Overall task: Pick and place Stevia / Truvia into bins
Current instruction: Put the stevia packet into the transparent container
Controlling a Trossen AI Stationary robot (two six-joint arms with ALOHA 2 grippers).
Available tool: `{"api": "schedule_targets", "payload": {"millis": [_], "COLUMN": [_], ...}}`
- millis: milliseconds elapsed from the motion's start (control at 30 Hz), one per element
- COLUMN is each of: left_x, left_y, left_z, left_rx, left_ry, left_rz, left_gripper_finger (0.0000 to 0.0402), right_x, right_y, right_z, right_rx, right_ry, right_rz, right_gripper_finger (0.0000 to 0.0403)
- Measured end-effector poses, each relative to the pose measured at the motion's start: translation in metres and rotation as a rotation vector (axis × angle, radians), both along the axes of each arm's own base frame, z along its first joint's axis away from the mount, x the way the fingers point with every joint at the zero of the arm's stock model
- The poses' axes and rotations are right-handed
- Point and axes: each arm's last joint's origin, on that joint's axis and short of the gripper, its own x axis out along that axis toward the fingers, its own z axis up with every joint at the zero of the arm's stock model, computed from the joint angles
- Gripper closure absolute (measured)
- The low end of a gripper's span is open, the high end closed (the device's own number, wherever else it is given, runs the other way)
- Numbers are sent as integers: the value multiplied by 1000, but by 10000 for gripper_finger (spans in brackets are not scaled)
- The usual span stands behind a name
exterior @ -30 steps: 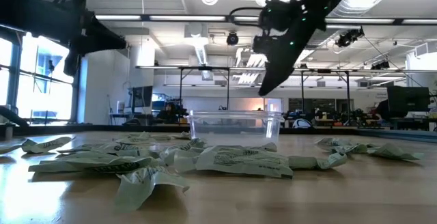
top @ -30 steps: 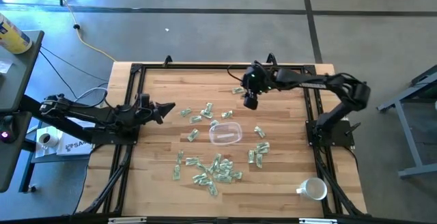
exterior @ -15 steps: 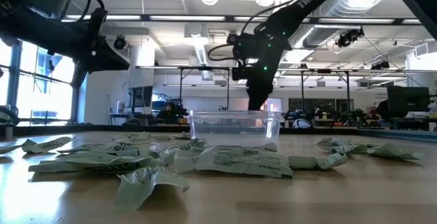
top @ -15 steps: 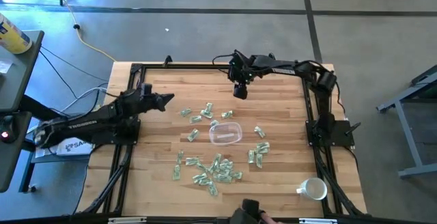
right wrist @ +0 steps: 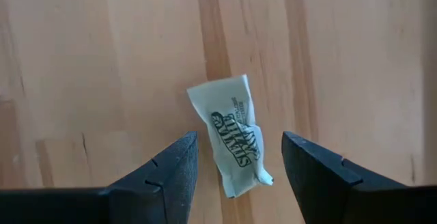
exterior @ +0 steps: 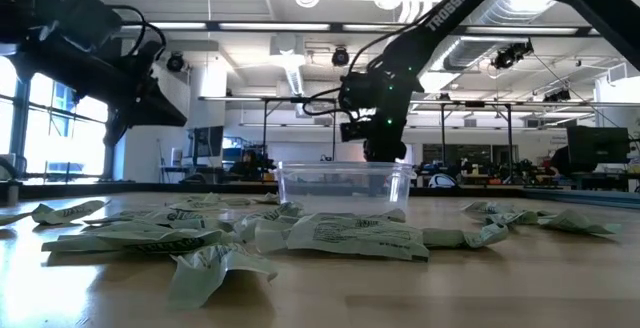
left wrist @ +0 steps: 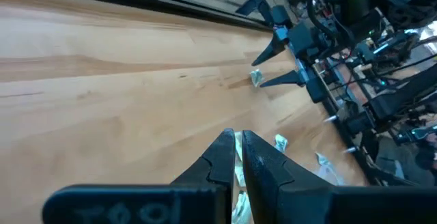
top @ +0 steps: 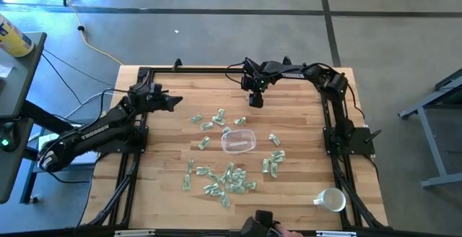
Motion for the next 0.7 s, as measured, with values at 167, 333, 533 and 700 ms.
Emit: {"api": "schedule_targets", "payload": {"millis": [167,333,533,700], "left_x": [1,2,2,2], "left_y": [6,8,8,8], "left_z": [-3,-7,-7,-8], "left_rx": [-28,-55,-59,-72], "left_ry": [-5,11,14,12], "left_rz": [-21,-39,-40,-35], "left_gripper_finger": [339,339,339,339], "right_x": [-1,-6,-13,-12], "right_y": [-2,-7,-16,-14], "right_z": [-7,-10,-11,-11], "right_rx": [20,100,149,154], "right_ry": [10,4,-7,2], "right_rz": [-18,-102,-214,-210], "right_gripper_finger": [202,224,308,389]}}
